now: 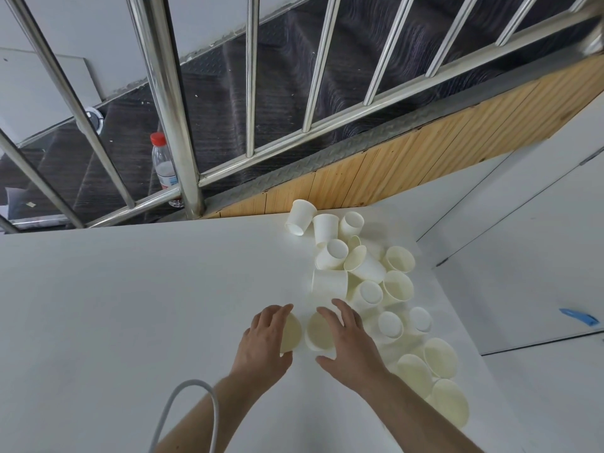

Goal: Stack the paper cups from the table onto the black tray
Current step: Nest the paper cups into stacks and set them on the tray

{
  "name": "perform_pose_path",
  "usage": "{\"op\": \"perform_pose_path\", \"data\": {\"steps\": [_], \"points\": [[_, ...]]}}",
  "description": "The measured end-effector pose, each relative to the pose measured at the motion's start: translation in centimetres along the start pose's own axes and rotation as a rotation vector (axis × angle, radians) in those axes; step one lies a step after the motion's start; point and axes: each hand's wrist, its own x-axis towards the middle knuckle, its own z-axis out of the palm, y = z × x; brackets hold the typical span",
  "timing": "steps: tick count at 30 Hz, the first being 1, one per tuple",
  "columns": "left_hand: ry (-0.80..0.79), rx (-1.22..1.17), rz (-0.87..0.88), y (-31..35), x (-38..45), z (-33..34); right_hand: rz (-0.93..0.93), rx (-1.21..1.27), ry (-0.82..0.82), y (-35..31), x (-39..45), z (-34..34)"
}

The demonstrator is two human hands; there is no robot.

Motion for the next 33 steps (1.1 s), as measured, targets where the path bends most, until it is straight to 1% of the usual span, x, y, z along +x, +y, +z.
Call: {"op": "perform_pose_path", "data": {"steps": [3, 7, 11, 19, 33], "points": [[0.003, -0.019, -0.003, 0.0, -0.3, -0.1, -0.019, 0.020, -0.021, -0.6, 0.3, 0.1], [0.012, -0.019, -0.009, 0.0, -1.1, -0.5, -0.033, 0.050, 0.039, -1.1, 0.0, 0.4], [0.008, -0.014, -0.021, 0.2, -2.3, -0.9, -0.039, 0.052, 0.048, -1.2, -1.2, 0.6], [0.001, -0.001, -0.034, 0.7, -5.2, -0.9, -0.036, 0.058, 0.022, -1.3, -3.6, 1.2], [-0.008, 0.012, -0.035, 0.7, -5.2, -0.9, -0.028, 0.065, 0.017, -1.4, -3.5, 1.5]]}}
